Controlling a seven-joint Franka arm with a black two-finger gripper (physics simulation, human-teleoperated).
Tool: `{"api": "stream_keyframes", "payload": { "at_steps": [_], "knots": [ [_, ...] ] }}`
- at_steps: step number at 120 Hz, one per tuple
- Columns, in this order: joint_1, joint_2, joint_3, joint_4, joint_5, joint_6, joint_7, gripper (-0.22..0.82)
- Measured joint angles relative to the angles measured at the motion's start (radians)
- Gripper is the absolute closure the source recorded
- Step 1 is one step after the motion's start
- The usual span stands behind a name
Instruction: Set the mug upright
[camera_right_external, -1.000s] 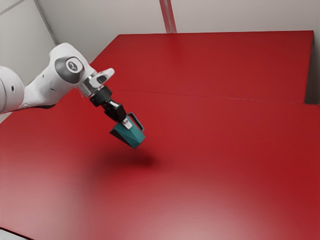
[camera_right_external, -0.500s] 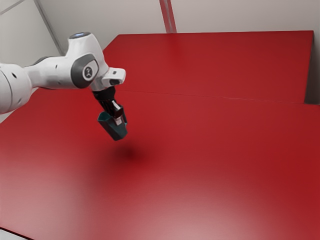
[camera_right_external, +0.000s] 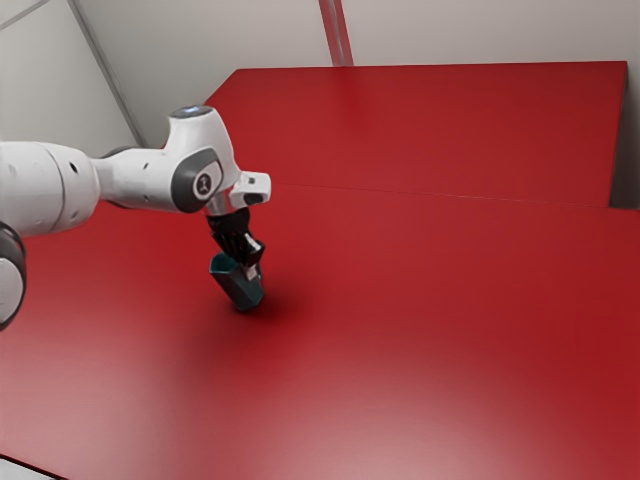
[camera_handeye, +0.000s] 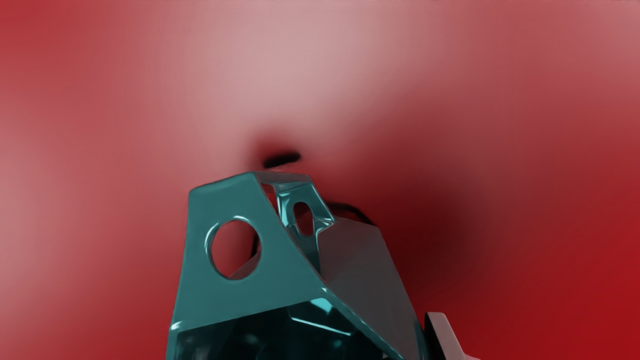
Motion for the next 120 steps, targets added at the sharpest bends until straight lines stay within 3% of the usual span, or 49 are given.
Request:
{"api": "stream_keyframes", "payload": {
  "at_steps": [12,34,54,98,120],
  "knots": [
    [-0.001,0.012,0.0,0.001,0.0,0.009,-0.018,0.74],
    [0.0,0.007,-0.001,0.002,-0.014,0.011,-0.035,0.36],
    [0.004,-0.052,0.001,0.011,-0.021,-0.022,-0.043,0.16],
    [0.012,-0.072,0.012,0.361,-0.02,-0.293,-0.054,0.03],
    [0.013,-0.079,0.012,0.422,-0.016,-0.384,-0.058,0.01]
  ]
}}
